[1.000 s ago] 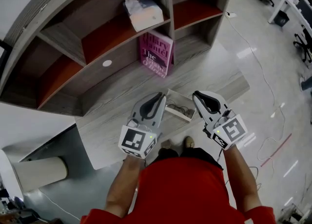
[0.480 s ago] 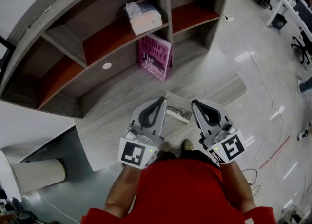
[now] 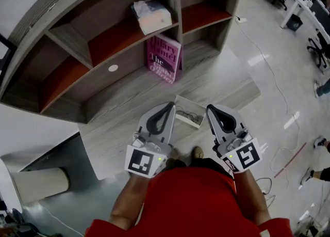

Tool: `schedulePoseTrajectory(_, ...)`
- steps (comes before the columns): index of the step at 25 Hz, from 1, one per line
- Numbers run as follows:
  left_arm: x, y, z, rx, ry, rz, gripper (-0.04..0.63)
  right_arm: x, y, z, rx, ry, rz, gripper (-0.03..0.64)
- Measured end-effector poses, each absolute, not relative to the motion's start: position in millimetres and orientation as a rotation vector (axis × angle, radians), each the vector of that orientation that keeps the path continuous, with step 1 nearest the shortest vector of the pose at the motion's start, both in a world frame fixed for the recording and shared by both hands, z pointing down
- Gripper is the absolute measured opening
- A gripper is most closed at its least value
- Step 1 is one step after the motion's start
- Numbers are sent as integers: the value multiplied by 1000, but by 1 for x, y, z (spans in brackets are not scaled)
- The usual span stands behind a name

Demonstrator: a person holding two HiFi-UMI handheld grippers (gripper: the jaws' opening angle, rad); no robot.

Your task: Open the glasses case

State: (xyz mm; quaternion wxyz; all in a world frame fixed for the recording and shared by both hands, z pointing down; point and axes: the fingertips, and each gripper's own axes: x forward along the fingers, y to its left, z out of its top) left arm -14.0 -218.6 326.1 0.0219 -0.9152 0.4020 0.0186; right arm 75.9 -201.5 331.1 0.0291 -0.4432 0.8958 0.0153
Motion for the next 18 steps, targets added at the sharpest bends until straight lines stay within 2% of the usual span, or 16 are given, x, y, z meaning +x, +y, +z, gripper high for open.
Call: schedulePoseTrajectory(18,-12,-220,325,-2837,1214,64,8,80,-199,335,-1389,2769,39,3)
